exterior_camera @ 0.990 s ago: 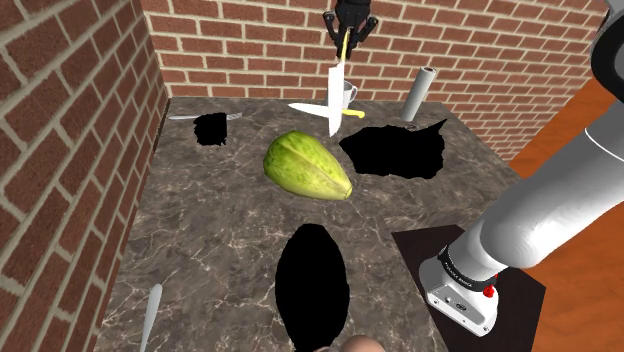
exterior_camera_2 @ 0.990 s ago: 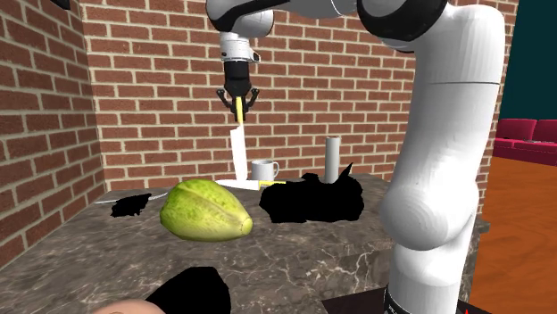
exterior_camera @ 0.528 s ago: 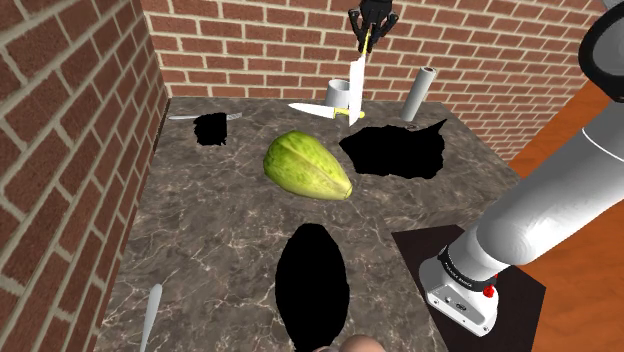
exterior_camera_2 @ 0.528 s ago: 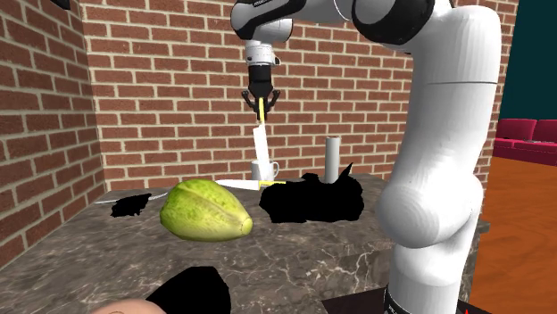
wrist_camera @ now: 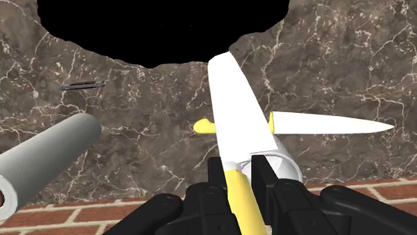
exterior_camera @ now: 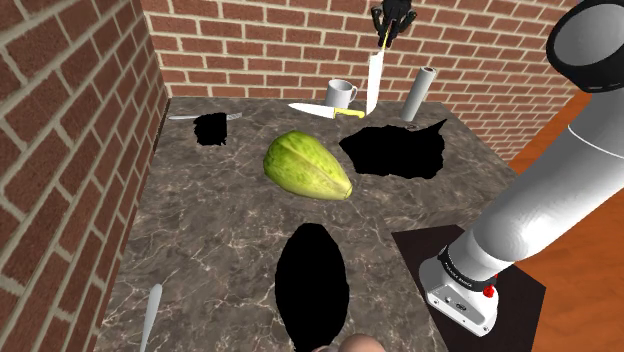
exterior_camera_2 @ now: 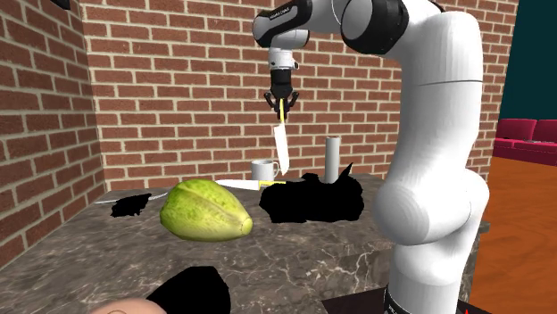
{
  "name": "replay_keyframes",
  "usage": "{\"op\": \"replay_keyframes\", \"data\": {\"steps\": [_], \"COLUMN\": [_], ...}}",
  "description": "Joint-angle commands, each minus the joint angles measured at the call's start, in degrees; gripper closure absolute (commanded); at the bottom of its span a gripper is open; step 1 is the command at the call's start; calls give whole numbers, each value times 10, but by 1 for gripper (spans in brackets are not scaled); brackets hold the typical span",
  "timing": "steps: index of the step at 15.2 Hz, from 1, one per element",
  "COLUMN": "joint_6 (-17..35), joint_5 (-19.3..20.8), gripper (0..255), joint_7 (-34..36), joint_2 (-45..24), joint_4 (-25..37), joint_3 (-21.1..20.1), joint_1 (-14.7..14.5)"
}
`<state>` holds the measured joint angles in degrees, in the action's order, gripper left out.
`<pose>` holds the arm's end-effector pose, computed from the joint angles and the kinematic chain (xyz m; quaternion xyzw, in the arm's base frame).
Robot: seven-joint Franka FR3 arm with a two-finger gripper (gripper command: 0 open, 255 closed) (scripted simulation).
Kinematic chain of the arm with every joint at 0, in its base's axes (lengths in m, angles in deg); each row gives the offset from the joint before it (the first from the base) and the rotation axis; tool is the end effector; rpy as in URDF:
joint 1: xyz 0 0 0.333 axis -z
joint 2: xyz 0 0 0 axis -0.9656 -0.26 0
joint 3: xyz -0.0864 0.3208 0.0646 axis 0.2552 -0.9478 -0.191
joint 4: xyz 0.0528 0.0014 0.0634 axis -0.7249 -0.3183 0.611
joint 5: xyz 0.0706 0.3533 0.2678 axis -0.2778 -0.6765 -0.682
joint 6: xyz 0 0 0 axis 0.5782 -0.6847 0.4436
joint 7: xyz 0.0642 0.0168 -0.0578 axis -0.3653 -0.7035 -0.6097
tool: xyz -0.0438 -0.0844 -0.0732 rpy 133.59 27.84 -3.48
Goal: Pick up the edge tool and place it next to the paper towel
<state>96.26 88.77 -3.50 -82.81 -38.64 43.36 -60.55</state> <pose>0.5975 -0.2128 0.6459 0.9515 -0.3061 0.0132 0.0273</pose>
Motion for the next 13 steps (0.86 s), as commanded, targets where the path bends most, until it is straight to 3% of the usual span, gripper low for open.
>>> {"op": "replay_keyframes", "data": {"steps": [1,2,13], "joint_6": [0,-3,89], "joint_5": [-3,-6,-3], "gripper": [255,255,255], "joint_7": [-28,-45,-40], "joint_2": [-14,-28,-8], "joint_4": [16,34,-79], "joint_3": [12,20,19], "joint_1": [15,25,24]}}
